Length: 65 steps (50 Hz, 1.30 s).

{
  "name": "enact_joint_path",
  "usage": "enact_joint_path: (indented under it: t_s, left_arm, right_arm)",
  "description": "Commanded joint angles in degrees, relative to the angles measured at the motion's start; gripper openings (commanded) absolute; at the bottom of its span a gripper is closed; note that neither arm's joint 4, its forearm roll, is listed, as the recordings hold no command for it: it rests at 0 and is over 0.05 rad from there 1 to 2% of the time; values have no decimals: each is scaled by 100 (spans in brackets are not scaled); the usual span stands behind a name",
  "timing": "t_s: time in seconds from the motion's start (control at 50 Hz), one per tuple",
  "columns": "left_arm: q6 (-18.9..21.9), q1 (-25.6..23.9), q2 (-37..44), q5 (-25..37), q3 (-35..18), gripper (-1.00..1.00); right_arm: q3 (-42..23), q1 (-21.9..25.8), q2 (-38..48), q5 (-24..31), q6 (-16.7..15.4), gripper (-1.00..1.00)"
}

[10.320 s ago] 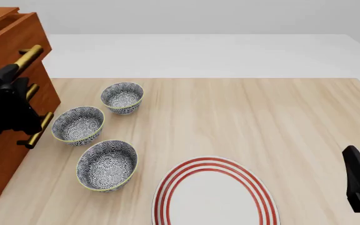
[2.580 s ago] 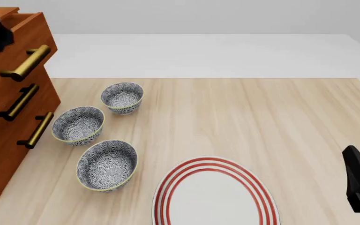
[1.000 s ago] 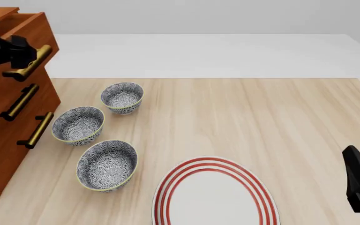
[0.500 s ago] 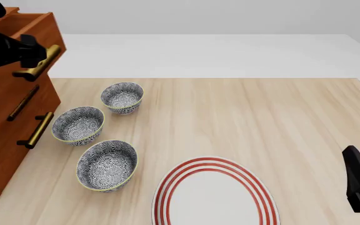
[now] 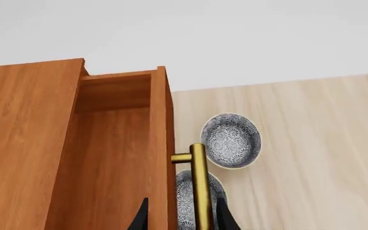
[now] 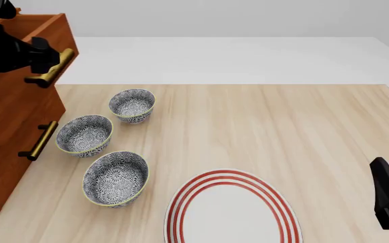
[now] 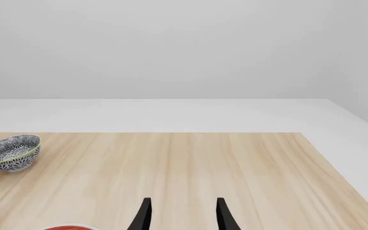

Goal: Open the top drawer of the cabinet.

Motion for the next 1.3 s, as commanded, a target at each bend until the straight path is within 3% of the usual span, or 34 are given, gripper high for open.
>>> enact_joint_path:
  t_s: [0.02, 1.3]
  left_arm:
    - [242, -134, 262, 57, 73, 100]
    - [428, -876, 720, 59, -10, 100]
  right_arm:
    - [0, 1, 0, 0, -1, 100]
    - [0, 0, 0, 0, 0, 100]
